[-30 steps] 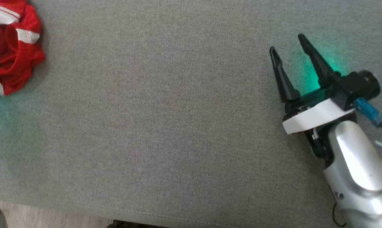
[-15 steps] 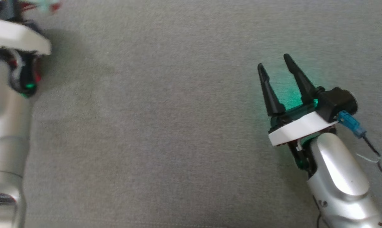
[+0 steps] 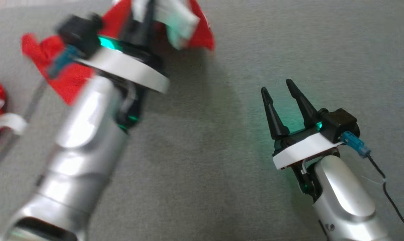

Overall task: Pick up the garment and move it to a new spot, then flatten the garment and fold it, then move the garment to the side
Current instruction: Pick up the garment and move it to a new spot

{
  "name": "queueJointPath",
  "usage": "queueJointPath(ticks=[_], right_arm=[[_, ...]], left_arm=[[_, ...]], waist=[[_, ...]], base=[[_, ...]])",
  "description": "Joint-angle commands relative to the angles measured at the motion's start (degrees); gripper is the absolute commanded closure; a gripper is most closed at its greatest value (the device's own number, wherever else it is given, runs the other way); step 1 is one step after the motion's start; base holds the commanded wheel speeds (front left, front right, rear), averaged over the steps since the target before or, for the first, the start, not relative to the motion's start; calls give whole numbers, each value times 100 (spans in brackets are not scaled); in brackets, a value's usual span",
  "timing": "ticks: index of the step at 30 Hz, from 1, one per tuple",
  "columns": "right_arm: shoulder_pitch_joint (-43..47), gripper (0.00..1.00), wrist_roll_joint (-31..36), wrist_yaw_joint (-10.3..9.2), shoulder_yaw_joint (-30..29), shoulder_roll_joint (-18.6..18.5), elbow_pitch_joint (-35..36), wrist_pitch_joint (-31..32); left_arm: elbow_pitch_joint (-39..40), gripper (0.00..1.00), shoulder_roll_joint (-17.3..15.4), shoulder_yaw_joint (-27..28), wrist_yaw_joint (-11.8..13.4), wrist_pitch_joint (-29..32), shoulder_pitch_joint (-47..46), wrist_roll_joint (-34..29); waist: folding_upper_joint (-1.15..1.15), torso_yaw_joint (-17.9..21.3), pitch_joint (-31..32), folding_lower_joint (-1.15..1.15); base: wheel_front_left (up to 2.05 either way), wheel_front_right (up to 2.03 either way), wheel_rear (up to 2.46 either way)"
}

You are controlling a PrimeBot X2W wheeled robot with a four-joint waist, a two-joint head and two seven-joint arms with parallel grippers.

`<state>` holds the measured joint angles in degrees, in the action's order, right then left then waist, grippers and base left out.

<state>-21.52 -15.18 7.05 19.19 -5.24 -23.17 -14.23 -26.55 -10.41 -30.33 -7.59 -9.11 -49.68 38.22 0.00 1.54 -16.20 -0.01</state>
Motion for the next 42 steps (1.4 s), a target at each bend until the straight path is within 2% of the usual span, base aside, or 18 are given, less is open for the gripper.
queueJointPath(ticks=[1,4,8,13,19,21,35,40,41,42], right_arm=[[20,0,-39,44,102,121,163,-73],[81,0,-69,44,71,155,197,-74],[192,0,-94,44,44,194,246,-75],[296,0,-92,44,-12,212,271,-76],[381,0,-79,44,-79,222,276,-76],[400,0,-78,44,-93,225,277,-76],[691,0,-98,44,-270,233,242,-76],[805,0,-88,44,-350,233,241,-76],[825,0,-84,44,-363,234,237,-76],[844,0,-80,44,-373,234,233,-76]], left_arm=[[270,100,77,3,10,-80,-43,89],[334,100,410,-349,10,-136,149,240],[180,100,649,-841,10,-274,593,397],[-74,100,718,-1141,10,-438,1037,450],[-304,100,739,-1213,12,-556,1386,414],[-314,100,742,-1172,12,-578,1511,350],[398,100,664,94,11,-588,3009,-129],[466,100,573,262,10,-588,3447,-202],[470,57,561,307,10,-588,3518,-195],[424,0,545,400,10,-588,3587,-236]], waist=[[0,235,197,1],[0,364,288,1],[0,494,405,1],[0,482,479,1],[0,392,562,1],[0,354,608,1],[0,153,1042,1],[0,106,1145,1],[0,96,1167,1],[0,89,1191,1]], base=[[0,0,0],[0,0,0],[0,0,0],[0,0,0],[0,0,0],[0,0,0],[0,0,0],[0,0,0],[0,0,0],[0,0,0]])
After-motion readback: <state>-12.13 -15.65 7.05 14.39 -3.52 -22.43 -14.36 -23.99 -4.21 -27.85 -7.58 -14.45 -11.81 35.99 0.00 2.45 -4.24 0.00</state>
